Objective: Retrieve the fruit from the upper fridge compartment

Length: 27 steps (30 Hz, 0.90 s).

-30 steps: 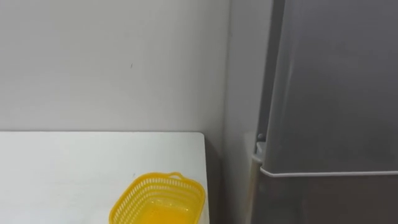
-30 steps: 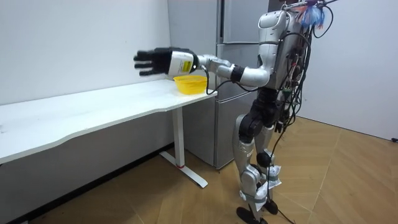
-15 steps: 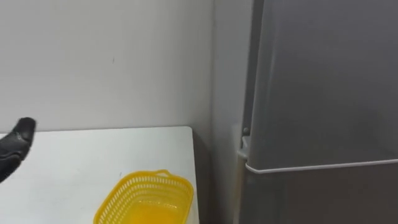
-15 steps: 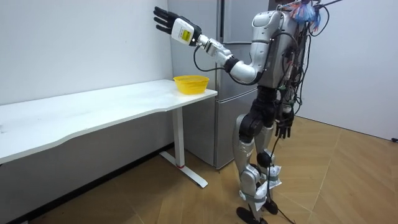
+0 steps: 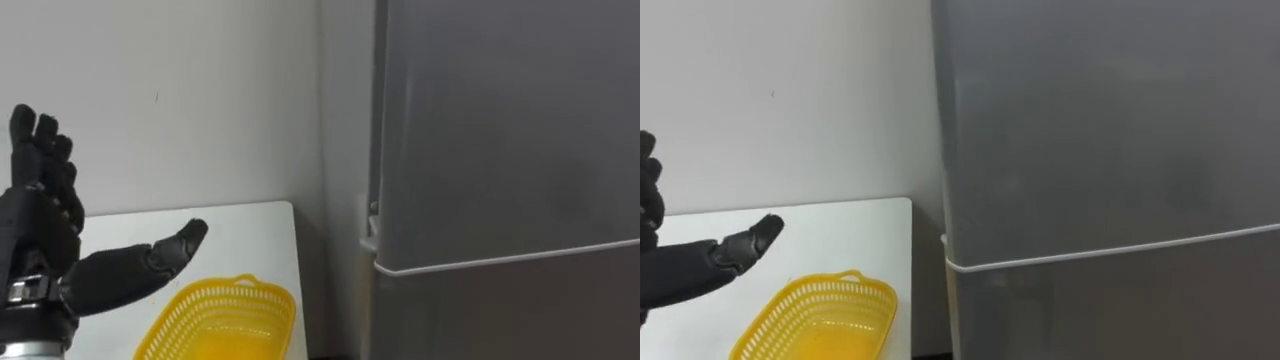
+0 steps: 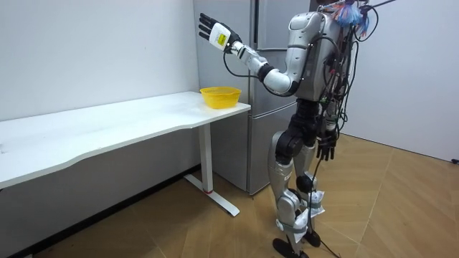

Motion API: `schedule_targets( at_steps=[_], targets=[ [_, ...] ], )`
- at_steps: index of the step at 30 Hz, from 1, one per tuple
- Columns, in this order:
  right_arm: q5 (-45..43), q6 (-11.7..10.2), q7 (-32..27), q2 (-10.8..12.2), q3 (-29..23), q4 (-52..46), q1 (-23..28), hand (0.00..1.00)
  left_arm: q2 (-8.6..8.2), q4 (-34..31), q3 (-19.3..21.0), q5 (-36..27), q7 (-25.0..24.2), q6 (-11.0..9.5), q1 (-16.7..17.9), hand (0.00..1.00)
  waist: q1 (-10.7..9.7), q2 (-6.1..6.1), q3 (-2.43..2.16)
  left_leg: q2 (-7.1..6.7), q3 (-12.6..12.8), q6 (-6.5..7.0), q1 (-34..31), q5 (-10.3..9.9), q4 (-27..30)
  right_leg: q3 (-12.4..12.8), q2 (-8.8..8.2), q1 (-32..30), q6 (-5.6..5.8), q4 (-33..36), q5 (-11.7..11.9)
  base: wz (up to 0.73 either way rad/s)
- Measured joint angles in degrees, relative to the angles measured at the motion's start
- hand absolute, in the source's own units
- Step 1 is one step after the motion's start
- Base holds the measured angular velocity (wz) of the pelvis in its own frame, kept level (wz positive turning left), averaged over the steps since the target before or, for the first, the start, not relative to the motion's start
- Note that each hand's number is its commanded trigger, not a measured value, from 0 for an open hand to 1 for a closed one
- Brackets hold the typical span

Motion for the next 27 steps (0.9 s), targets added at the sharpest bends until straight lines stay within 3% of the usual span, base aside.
schedule_targets(
  at_steps=[6, 14, 22, 27],
  targets=[
    [0.27, -0.14, -0.14, -0.12, 1.72, 0.78, -0.34, 0.00, 0.18, -0.83, -4.46, -0.06, -4.26, 0.12, -0.01, 0.00, -0.68, 0.19, -0.11, 0.01, 0.07, 0.00, -0.21, 0.00, 0.04, 0.00, -0.01, -0.03, 0.01, -0.16, 0.03, 0.00],
    [1.33, -0.35, -0.46, -0.45, 1.86, 1.85, -1.94, 0.00, 0.32, -3.18, -6.78, -3.20, -8.68, 0.37, -0.41, 0.00, -1.85, 0.59, -0.38, 0.11, 0.26, -0.01, 0.18, 0.03, 0.01, 0.27, 0.10, 0.07, -0.04, -0.05, 0.06, 0.00],
    [1.21, -0.49, -1.36, -0.52, 3.58, 1.85, -2.56, 0.00, 1.19, -2.62, -8.48, -9.78, -12.99, 0.78, -0.80, 0.00, -1.89, -0.14, 0.43, 0.19, 0.84, -0.05, 0.78, 0.05, -0.10, 0.44, 0.21, 0.78, -0.08, -0.46, 0.23, 0.00],
    [0.72, -0.59, -1.07, -0.52, 4.09, 1.85, -2.75, 0.00, 1.37, 0.03, -9.41, -10.26, -16.01, 1.59, -3.68, 0.00, -2.13, 0.10, 0.69, 0.24, 1.50, 0.00, 0.41, 0.09, -0.20, 0.46, 0.13, 0.58, 0.02, -0.64, 0.37, -0.02]
  ],
)
